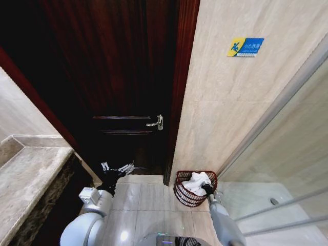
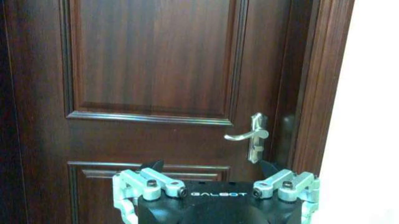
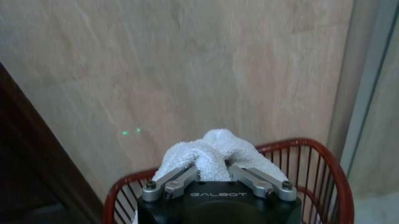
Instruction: Discard the used towel into the hamper.
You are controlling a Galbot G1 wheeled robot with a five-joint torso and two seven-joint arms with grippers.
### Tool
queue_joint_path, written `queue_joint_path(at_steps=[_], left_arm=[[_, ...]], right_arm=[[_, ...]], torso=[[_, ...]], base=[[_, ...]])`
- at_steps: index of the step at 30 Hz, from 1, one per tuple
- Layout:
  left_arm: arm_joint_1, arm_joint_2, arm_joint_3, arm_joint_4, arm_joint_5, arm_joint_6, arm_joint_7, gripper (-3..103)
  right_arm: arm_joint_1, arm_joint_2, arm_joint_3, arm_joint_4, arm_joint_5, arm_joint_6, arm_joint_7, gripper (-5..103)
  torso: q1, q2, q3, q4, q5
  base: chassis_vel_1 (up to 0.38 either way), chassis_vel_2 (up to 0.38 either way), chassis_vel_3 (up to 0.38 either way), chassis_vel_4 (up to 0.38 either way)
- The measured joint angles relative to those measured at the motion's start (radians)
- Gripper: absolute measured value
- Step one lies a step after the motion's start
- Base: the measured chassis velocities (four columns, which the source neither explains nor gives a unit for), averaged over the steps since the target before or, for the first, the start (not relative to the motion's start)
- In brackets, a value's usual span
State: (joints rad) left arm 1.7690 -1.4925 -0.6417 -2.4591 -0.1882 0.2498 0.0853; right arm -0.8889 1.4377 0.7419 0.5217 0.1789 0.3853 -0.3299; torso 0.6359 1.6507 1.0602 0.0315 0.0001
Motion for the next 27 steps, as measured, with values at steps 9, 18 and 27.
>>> queue_joint_path(at_steps=[9, 18, 27], left_arm=[[0.000, 0.000, 0.000, 0.000, 0.000, 0.000, 0.000, 100], [0.000, 0.000, 0.000, 0.000, 0.000, 0.000, 0.000, 100], [0.000, 0.000, 0.000, 0.000, 0.000, 0.000, 0.000, 100]], right_arm=[[0.014, 0.004, 0.060, -0.046, -0.159, 0.049, 0.019, 5], [0.005, -0.014, 0.062, -0.039, -0.156, 0.022, 0.004, 5], [-0.002, -0.012, 0.059, -0.037, -0.157, 0.009, 0.003, 5]], torso=[[0.000, 0.000, 0.000, 0.0000, 0.0000], [0.000, 0.000, 0.000, 0.0000, -0.0001], [0.000, 0.000, 0.000, 0.0001, 0.0000]], base=[[0.000, 0.000, 0.000, 0.000], [0.000, 0.000, 0.000, 0.000], [-0.078, 0.078, 0.075, -0.088]])
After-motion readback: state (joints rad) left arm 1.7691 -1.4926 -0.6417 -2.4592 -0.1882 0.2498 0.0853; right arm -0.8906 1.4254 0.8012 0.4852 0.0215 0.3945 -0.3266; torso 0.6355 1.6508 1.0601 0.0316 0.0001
